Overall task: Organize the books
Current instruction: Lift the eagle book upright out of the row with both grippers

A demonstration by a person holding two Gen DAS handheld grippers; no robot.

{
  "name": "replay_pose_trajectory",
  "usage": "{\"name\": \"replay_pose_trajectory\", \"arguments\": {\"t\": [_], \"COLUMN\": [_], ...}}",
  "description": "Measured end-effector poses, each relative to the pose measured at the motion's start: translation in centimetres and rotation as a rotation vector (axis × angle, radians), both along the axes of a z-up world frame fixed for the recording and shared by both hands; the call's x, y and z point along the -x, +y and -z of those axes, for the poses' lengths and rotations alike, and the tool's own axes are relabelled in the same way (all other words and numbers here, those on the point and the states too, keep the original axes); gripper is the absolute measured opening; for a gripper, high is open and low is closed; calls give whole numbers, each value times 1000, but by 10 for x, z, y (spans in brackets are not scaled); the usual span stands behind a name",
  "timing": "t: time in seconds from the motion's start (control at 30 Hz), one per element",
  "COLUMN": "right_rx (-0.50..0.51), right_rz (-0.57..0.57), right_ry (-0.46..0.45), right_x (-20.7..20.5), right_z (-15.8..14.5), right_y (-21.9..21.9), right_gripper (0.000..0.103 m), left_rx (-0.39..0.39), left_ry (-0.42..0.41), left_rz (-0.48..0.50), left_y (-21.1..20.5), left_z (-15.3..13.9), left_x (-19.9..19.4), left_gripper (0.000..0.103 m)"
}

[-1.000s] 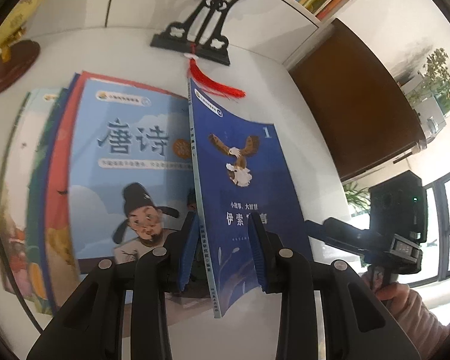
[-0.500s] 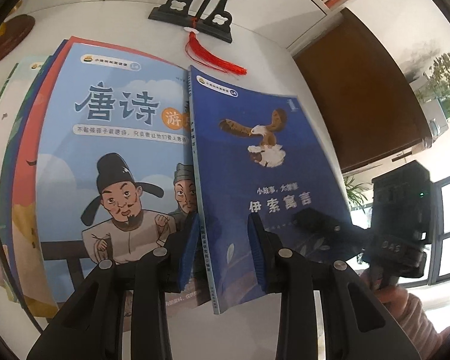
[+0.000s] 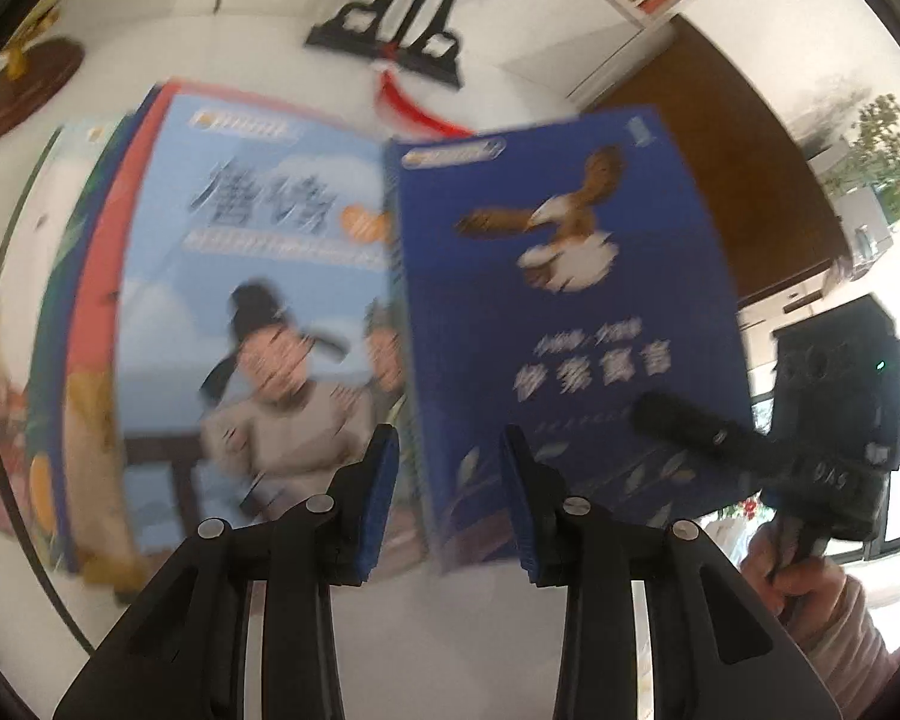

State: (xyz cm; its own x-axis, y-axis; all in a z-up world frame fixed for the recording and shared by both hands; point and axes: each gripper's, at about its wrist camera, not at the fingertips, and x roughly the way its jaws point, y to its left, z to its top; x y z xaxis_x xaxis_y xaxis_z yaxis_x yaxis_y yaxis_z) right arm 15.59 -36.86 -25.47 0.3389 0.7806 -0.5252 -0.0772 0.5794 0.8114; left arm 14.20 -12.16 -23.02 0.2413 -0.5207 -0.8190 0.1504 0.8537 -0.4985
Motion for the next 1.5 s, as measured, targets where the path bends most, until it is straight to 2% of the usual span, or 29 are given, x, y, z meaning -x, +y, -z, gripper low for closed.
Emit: {"name": "replay_pose_trajectory", "arguments": {"t": [0.1,0.27,0.43,0.73,0.83,0.93,1.03,1.13,1.2,1.37,1.4,1.5], "right_rx": [34,113,162,193,196,202,215,211,233,285,289,325], "right_rz": [-24,-72,-121,-96,-100,-104,-100,-104,-117,-133,-137,-147], "right_ry": [0,36,85,110,109,111,103,91,81,83,84,85], "right_x": [1,13,35,40,40,42,42,43,43,42,42,43], "right_z": [-3,4,17,26,25,27,25,22,20,24,25,27], "right_y": [7,9,8,-1,-1,-3,-4,-6,-4,0,0,0], "right_gripper": [3,3,3,3,3,3,3,3,3,4,4,5], "left_rx": [31,39,-20,-43,-13,-56,-74,20,46,-21,-4,10], "left_ry": [47,69,98,154,179,109,54,45,41,98,103,58], "left_rz": [8,30,60,84,57,80,95,60,65,125,137,208], "left_y": [6,-1,-12,-35,-41,-49,-55,-48,-44,-55,-57,-76], "left_z": [6,8,13,29,38,28,16,8,6,24,25,18], "left_x": [13,32,43,36,28,31,36,39,40,10,3,-4], "left_gripper": [32,38,38,38,34,26,25,25,25,26,26,26]}}
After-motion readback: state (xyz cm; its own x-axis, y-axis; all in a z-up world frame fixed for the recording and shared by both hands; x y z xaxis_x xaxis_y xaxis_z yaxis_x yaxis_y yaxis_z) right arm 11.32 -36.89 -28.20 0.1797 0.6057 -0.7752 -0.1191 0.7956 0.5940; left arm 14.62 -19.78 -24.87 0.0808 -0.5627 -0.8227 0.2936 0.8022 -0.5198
